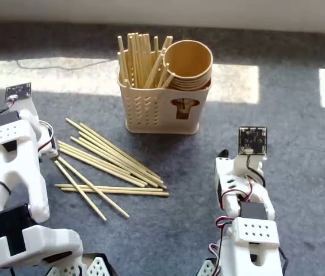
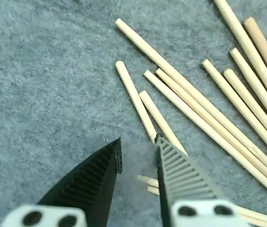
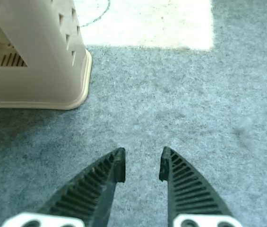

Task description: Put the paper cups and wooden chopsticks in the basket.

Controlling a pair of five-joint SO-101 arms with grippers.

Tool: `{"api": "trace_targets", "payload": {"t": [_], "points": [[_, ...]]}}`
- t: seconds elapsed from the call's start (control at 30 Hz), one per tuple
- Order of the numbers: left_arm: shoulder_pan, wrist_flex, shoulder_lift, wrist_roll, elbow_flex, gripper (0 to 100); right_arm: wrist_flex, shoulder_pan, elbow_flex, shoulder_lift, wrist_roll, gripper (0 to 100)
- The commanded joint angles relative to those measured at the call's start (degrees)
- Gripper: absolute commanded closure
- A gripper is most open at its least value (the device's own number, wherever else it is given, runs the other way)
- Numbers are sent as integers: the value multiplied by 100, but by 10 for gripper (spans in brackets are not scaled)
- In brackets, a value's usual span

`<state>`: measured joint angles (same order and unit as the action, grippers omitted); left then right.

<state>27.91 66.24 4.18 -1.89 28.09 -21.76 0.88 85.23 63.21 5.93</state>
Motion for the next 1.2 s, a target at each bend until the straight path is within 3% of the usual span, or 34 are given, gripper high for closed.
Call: {"api": "trace_targets", "payload": {"t": [0.0,0.47,0.6,1.17], "points": [[-84,-352,171,18,136,804,163,48,-40,84,62,865],[-295,-1538,163,-211,1051,809,154,48,-40,92,62,865],[-295,-1785,163,-193,1226,866,154,48,-40,92,62,865],[-259,-1811,198,-220,1235,896,154,48,-40,92,62,865]]}}
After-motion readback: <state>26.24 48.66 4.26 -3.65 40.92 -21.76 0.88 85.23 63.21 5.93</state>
